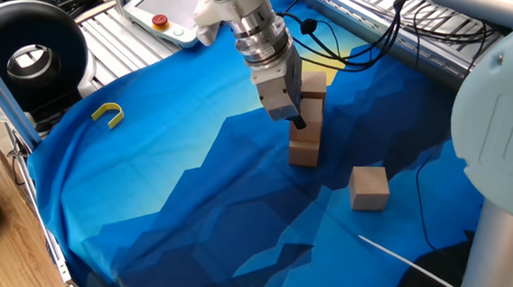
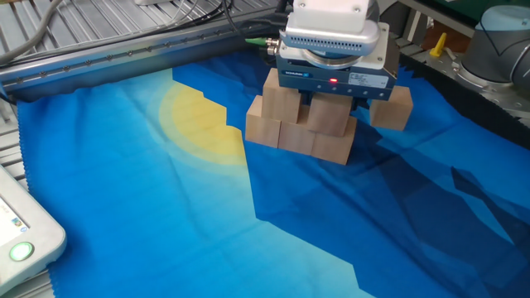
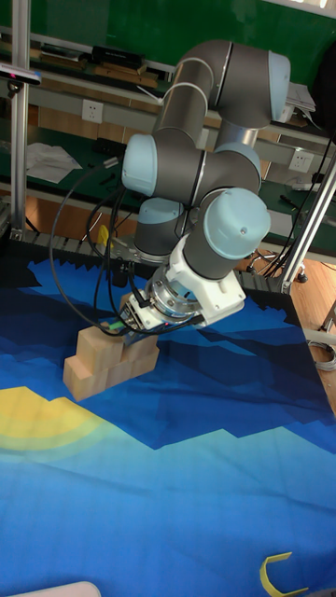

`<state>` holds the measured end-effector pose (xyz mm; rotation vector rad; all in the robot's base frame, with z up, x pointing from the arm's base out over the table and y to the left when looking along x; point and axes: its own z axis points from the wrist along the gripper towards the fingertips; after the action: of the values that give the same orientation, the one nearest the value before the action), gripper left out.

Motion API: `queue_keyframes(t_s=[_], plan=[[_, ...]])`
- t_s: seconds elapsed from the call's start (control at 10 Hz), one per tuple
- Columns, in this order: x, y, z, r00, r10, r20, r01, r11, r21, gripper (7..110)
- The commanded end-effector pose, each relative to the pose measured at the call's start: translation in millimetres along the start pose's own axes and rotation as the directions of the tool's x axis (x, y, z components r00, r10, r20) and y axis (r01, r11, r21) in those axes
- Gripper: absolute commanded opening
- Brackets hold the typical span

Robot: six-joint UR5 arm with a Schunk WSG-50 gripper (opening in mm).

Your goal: Stack the blocks into a pyramid shape

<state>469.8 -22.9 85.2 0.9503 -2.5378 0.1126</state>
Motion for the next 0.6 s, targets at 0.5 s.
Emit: queue_keyframes(t_s=[0.5], plan=[[-6.7, 6.1, 0.2, 1.000, -0.003, 0.026, 0.004, 1.000, -0.018, 22]])
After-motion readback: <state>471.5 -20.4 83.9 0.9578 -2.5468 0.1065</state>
